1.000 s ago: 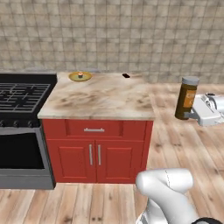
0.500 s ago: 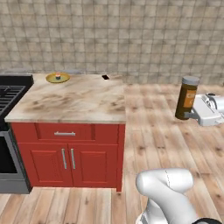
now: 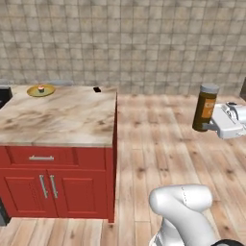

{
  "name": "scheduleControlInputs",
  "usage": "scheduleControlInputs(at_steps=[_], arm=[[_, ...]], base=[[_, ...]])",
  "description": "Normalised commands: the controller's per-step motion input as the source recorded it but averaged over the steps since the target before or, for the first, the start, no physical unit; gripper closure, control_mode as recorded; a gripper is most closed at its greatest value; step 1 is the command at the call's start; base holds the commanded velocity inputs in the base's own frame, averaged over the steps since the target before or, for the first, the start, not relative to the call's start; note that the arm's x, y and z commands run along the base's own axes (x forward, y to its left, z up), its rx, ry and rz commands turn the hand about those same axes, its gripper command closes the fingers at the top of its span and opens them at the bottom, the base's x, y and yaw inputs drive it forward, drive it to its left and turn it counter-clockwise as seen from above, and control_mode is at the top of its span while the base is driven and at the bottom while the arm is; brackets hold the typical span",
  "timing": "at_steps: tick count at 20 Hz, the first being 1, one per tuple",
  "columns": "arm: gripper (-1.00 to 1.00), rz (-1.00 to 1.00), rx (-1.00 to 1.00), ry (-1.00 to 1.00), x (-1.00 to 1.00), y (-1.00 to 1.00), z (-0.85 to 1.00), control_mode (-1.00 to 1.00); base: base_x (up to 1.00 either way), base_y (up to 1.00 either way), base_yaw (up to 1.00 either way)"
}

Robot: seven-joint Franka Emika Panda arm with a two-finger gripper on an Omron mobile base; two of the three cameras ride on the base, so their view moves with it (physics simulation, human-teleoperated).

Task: Take the cinnamon bottle from the cabinet and place it on the dining table, next to the plate with the cupcake. Then take the chocolate from the dining counter and place it on the cupcake plate.

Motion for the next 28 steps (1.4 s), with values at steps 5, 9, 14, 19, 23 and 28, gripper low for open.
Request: scheduleControlInputs(at_steps=[5,9,14,19,23,28], arm=[[1.00,0.00,0.00,0.00,0.00,0.00,0.00,1.00],[1.00,0.00,0.00,0.00,0.00,0.00,0.00,1.00],[1.00,0.00,0.00,0.00,0.00,0.00,0.00,1.00],[1.00,0.00,0.00,0.00,0.00,0.00,0.00,1.00],[1.00,0.00,0.00,0.00,0.00,0.00,0.00,1.00],[1.00,0.00,0.00,0.00,0.00,0.00,0.00,1.00]], base=[[0.58,-0.60,0.00],[0.72,-0.50,0.03],[0.74,-0.44,0.06],[0.80,-0.42,0.04],[0.81,-0.41,0.05],[0.80,-0.40,0.07]])
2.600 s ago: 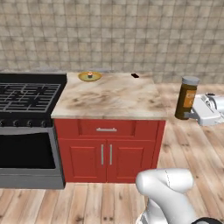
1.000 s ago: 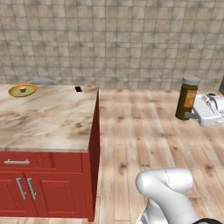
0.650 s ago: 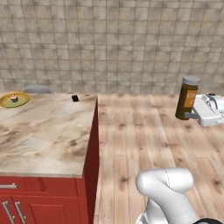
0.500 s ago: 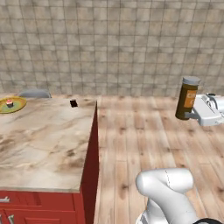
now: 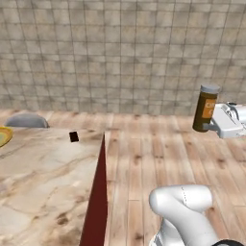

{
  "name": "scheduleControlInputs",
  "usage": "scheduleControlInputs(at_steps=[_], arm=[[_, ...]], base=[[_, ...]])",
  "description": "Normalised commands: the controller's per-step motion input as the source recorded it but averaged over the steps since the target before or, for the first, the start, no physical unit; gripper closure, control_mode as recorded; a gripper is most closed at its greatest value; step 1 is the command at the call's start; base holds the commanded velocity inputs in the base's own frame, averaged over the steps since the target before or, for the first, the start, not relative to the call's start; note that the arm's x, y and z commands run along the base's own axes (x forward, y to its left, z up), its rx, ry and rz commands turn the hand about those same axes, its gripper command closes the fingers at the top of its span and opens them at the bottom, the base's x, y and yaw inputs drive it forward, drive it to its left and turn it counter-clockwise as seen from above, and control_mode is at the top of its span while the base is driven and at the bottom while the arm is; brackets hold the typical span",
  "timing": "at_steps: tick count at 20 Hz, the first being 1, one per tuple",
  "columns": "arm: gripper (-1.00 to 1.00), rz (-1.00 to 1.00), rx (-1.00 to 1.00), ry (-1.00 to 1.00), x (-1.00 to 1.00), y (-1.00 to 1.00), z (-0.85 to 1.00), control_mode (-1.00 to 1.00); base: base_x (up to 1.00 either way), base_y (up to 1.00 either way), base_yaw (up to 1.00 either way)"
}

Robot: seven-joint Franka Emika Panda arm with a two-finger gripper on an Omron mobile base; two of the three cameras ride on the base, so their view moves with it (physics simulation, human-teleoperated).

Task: Take the cinnamon bottle from the cabinet and place it on the dining table, next to the plate with the cupcake. Then take the chocolate from the dining counter and place it on the cupcake plate.

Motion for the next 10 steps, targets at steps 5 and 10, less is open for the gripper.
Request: scheduleControlInputs(at_steps=[5,10], arm=[[1.00,0.00,0.00,0.00,0.00,0.00,0.00,1.00],[1.00,0.00,0.00,0.00,0.00,0.00,0.00,1.00]], base=[[0.79,-0.40,0.10],[0.77,-0.38,0.14]])
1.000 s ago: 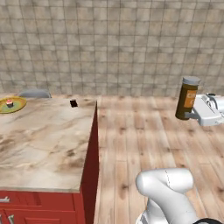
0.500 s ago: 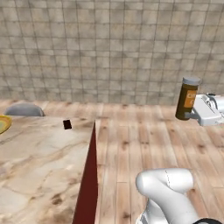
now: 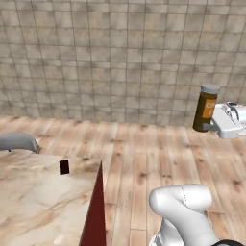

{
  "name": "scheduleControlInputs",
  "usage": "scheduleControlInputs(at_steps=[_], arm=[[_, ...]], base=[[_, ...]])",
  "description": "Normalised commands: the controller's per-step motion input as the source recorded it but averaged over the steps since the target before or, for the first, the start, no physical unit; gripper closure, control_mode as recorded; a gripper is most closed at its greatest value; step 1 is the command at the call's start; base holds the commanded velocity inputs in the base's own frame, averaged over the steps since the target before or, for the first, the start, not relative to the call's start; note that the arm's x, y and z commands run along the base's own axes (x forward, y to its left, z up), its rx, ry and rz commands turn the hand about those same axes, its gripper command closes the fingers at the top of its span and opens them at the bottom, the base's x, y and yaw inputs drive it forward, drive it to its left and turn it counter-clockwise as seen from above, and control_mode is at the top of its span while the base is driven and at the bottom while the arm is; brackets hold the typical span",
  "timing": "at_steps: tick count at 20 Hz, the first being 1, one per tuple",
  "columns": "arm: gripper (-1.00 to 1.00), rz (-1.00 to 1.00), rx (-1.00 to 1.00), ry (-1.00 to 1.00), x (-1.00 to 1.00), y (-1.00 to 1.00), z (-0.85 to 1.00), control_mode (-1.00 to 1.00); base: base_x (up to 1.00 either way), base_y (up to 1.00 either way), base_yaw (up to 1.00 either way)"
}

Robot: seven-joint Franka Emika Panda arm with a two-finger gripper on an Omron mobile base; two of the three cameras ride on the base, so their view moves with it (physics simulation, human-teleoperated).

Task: Take the cinnamon bottle from the cabinet and place it on the dining table, next to the plate with the cupcake. Then take the chocolate from the dining counter and place it on the cupcake plate.

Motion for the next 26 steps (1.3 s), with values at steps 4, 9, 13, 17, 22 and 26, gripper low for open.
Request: scheduleControlInputs(at_steps=[4,9,13,17,22,26], arm=[[1.00,0.00,0.00,0.00,0.00,0.00,0.00,1.00],[1.00,0.00,0.00,0.00,0.00,0.00,0.00,1.00],[1.00,0.00,0.00,0.00,0.00,0.00,0.00,1.00],[1.00,0.00,0.00,0.00,0.00,0.00,0.00,1.00],[1.00,0.00,0.00,0.00,0.00,0.00,0.00,1.00],[1.00,0.00,0.00,0.00,0.00,0.00,0.00,1.00]], base=[[0.77,-0.36,0.19],[0.76,-0.34,0.24],[0.76,-0.29,0.31],[0.77,-0.17,0.38],[0.74,-0.11,0.42],[0.65,-0.02,0.55]])
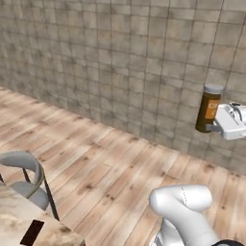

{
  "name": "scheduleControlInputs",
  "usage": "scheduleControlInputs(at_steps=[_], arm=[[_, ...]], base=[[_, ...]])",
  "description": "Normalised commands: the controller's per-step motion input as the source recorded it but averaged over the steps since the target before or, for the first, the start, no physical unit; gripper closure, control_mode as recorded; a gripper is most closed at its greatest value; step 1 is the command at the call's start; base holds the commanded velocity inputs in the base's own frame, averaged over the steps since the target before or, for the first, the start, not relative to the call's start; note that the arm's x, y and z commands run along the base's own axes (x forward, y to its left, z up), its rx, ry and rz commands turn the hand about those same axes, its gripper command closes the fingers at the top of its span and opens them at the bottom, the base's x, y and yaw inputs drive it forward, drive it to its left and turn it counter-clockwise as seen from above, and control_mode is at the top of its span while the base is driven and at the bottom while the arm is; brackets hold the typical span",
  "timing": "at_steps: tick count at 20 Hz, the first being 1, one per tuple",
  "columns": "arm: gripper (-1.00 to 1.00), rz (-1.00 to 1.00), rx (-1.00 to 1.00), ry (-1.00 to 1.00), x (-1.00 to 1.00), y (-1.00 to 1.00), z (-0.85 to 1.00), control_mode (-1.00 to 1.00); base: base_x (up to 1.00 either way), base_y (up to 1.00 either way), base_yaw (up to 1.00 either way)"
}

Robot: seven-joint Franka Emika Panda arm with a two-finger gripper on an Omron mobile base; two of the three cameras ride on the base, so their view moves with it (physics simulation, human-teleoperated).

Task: Take the cinnamon bottle from the cabinet and place it on the dining table, next to the plate with the cupcake. Then take the chocolate from the dining counter and place it on the cupcake plate.

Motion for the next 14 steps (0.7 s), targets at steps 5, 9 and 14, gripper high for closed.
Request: scheduleControlInputs(at_steps=[5,9,14], arm=[[1.00,0.00,0.00,0.00,0.00,0.00,0.00,1.00],[1.00,0.00,0.00,0.00,0.00,0.00,0.00,1.00],[1.00,0.00,0.00,0.00,0.00,0.00,0.00,1.00]], base=[[0.62,-0.02,0.58],[0.61,-0.02,0.58],[0.61,-0.04,0.58]])
